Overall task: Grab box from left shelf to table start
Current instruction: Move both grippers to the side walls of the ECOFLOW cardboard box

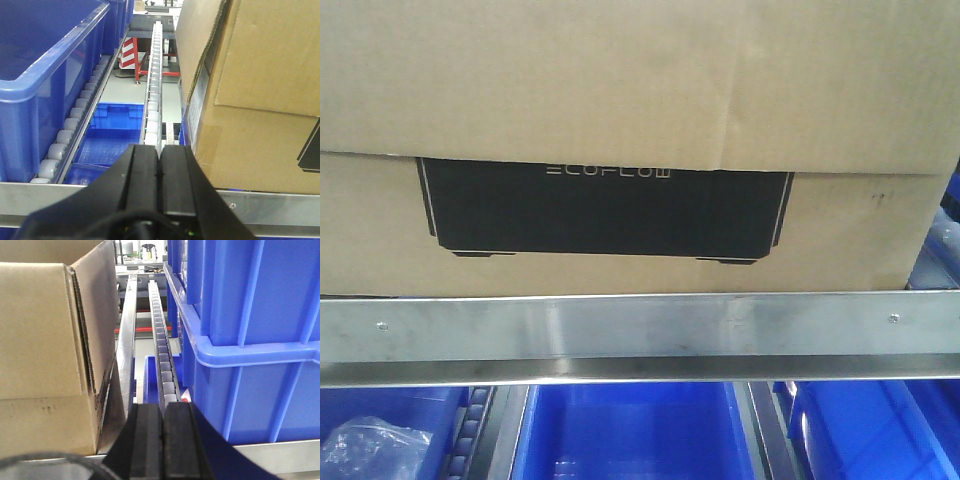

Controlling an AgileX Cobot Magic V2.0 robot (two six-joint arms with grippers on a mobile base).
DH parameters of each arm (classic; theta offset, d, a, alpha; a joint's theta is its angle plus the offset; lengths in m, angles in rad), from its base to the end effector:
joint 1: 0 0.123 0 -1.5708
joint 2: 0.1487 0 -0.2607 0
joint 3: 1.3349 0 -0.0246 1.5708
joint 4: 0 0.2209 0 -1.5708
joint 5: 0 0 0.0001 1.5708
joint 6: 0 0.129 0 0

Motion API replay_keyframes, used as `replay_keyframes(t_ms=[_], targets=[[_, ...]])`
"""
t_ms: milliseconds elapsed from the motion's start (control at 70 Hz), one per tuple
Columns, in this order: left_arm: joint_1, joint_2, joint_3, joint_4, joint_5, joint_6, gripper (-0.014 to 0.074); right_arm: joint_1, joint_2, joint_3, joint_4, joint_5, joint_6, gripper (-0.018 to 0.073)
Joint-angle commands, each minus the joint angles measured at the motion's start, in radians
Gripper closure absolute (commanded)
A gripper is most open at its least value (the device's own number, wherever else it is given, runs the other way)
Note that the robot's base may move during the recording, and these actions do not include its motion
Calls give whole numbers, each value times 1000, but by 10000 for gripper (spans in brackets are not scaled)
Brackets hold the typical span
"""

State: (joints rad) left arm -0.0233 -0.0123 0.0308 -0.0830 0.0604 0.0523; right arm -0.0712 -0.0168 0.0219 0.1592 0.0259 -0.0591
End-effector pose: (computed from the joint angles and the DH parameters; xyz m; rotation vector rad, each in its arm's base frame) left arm 0.0894 -0.0027 0.1992 -0.0017 1.5625 -0.0463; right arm 0.0883 -0.0058 0.2071 0.1262 1.5091 0.0262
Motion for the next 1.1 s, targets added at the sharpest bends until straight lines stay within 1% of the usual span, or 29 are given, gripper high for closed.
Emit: replay_keyframes(t_ms=[0, 400, 514, 614, 657, 685, 757, 814, 885, 957, 1014, 1085], targets=[[2, -7, -3, -9, -86, 0, 699, -3, 1, -27, 2, -85, -5, 501], [2, -7, -3, -9, -86, 0, 699, -3, 1, -27, 2, -85, -5, 501], [2, -7, -3, -9, -124, 0, 699, -3, 1, -27, 2, -85, -5, 501], [2, -7, -3, -9, -132, 0, 699, -3, 1, -27, 2, -85, -5, 501], [2, -7, -3, -14, -166, -3, 699, -3, 1, -27, 2, -85, -5, 501], [2, -7, -3, -30, -196, -10, 699, -3, 1, -27, 2, -85, -5, 501], [2, -7, -8, -102, -307, -10, 699, -3, 1, -27, 2, -85, -5, 501], [2, -7, -35, -114, -348, -10, 699, -3, 1, -27, 2, -85, -5, 501], [2, -1, -117, -103, -317, -9, 699, -3, 1, -27, 2, -85, -5, 501], [2, 32, -229, -32, -227, -9, 699, -3, 1, -27, 2, -85, -5, 501], [0, 72, -317, 1, -155, -9, 699, -3, 1, -27, 2, -85, -5, 501], [0, 146, -427, 4, -85, -9, 698, -3, 1, -27, 2, -85, -5, 501]])
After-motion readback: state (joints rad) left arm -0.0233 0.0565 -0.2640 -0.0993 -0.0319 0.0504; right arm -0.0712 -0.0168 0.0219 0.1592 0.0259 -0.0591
